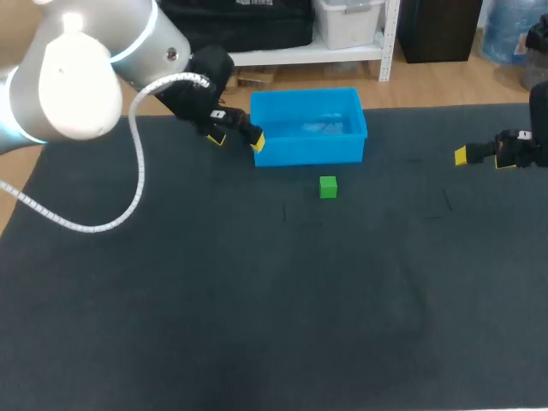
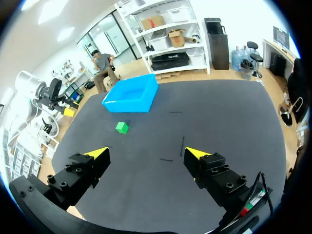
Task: Use the left arm to pick the red cube and place it into the blue plastic box first, then use the right arm to grasp the green cube and put it into the same blue plastic box after the first action is fully finished.
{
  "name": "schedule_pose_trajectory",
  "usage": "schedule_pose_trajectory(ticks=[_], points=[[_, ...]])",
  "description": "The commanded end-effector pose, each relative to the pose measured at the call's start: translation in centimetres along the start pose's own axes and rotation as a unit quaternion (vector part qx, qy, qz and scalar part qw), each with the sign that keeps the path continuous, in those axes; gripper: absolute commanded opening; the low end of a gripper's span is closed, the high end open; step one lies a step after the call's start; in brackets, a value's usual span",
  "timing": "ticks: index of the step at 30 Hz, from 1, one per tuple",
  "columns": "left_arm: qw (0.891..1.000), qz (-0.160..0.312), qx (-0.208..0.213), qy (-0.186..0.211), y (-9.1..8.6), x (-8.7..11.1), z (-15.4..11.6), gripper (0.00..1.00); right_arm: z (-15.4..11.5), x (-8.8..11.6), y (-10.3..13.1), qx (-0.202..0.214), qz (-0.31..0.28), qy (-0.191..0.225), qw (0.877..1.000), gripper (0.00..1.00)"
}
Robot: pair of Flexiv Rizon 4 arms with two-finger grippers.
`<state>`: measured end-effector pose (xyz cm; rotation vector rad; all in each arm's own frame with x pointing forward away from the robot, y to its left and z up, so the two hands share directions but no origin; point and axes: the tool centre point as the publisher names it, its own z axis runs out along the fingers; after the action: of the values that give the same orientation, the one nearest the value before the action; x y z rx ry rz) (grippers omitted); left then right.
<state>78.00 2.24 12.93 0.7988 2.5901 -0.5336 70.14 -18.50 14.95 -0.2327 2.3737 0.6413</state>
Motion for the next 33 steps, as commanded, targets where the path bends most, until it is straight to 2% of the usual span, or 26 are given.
schedule_pose_trajectory(ticks=[1,17,33], points=[[0.999,0.006,0.004,-0.038,0.0,1.1,-0.6,1.00,-0.1,0.0,0.0,0.000,0.000,0.000,1.000,1.00],[0.999,0.039,0.010,-0.012,-0.4,4.0,-0.6,1.00,-0.1,0.0,0.0,0.000,0.000,0.000,1.000,1.00],[0.999,0.044,0.005,-0.005,-0.3,4.1,-0.6,1.00,-0.1,0.0,0.0,0.000,0.000,0.000,1.000,1.00]])
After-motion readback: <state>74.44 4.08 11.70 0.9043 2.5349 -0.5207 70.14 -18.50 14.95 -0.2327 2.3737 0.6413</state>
